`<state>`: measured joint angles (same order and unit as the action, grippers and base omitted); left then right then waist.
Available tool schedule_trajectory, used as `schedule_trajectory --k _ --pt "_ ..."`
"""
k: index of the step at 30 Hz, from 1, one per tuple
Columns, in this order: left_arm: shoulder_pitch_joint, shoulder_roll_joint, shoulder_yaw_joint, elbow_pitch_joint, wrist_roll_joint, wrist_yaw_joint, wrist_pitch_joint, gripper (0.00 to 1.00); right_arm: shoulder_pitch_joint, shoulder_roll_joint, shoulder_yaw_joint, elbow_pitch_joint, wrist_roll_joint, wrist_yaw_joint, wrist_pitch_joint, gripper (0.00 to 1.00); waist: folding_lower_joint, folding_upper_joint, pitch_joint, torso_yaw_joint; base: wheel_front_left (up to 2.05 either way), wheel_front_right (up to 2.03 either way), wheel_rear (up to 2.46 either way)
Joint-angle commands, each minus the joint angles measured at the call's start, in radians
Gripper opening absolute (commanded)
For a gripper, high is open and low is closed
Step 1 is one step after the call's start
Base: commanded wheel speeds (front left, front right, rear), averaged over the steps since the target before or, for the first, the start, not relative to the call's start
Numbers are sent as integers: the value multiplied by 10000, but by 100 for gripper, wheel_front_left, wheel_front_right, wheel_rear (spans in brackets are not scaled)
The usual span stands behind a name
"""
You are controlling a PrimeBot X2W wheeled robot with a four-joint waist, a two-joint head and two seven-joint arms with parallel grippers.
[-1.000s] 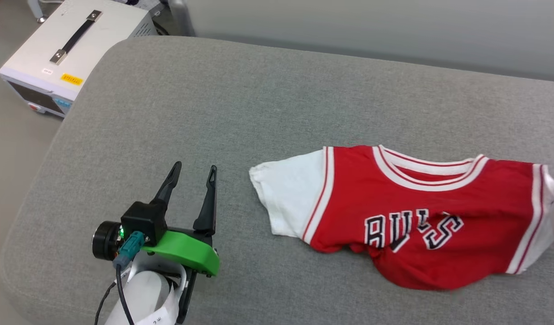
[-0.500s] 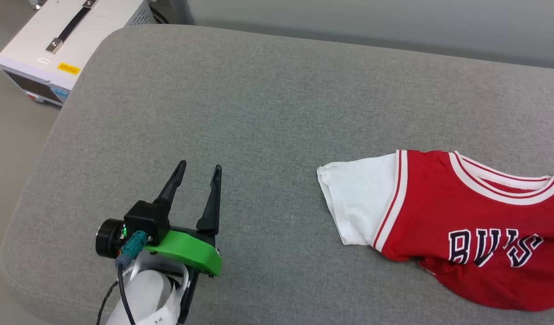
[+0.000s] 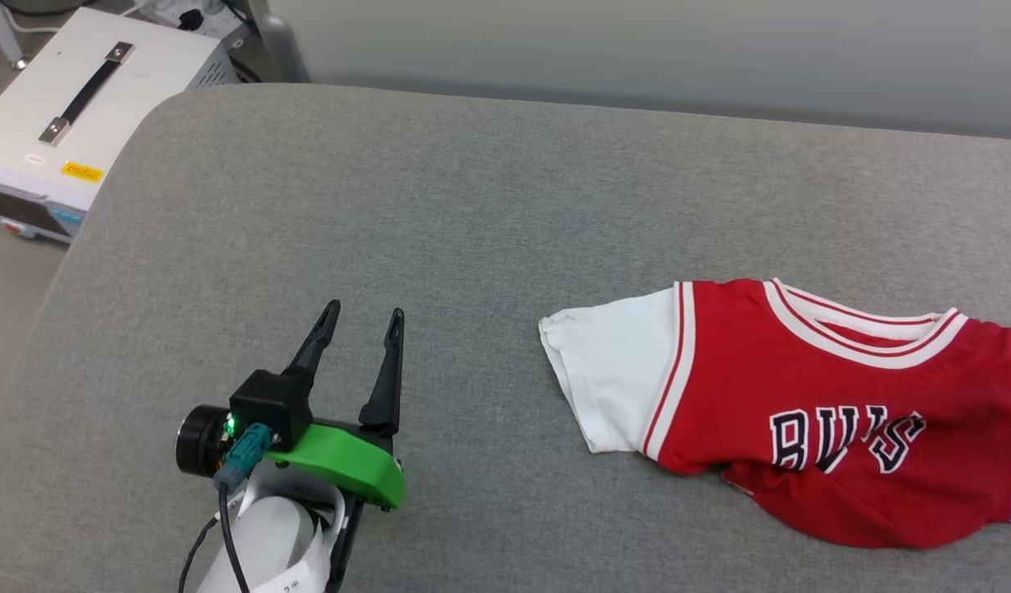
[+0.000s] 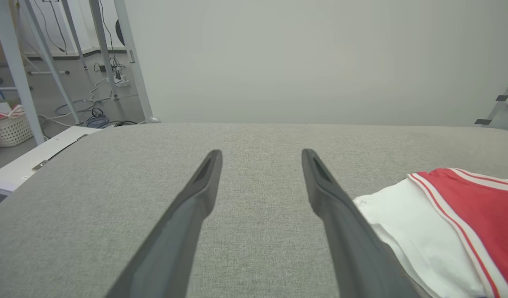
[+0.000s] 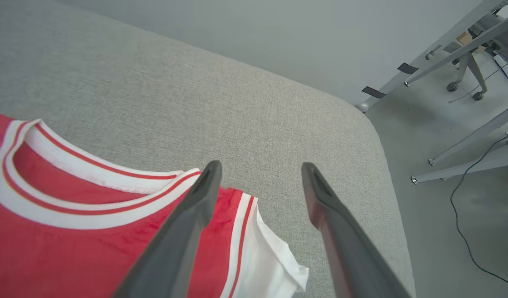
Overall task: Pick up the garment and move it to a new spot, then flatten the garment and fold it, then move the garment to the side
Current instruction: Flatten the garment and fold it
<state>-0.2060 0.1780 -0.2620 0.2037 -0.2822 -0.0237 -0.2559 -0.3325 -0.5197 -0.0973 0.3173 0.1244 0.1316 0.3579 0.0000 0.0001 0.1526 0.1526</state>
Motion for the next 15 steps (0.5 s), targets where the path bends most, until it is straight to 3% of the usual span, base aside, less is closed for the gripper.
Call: schedule_trajectory --k 1,10,15 --pt "49 -34 -38 18 -55 -68 -55 100 38 176 -35 -259 175 -9 -351 100 0 -1 -397 -447 0 0 0" --pt "263 -277 -182 135 -442 -226 -45 100 1396 1590 -482 -2273 979 -9 -2686 100 0 -1 -817 -1125 0 0 0" --pt "458 -420 -271 236 -627 -303 -48 100 2338 2506 -912 -3227 1067 -9 -3418 100 0 -1 -912 -1398 0 0 0"
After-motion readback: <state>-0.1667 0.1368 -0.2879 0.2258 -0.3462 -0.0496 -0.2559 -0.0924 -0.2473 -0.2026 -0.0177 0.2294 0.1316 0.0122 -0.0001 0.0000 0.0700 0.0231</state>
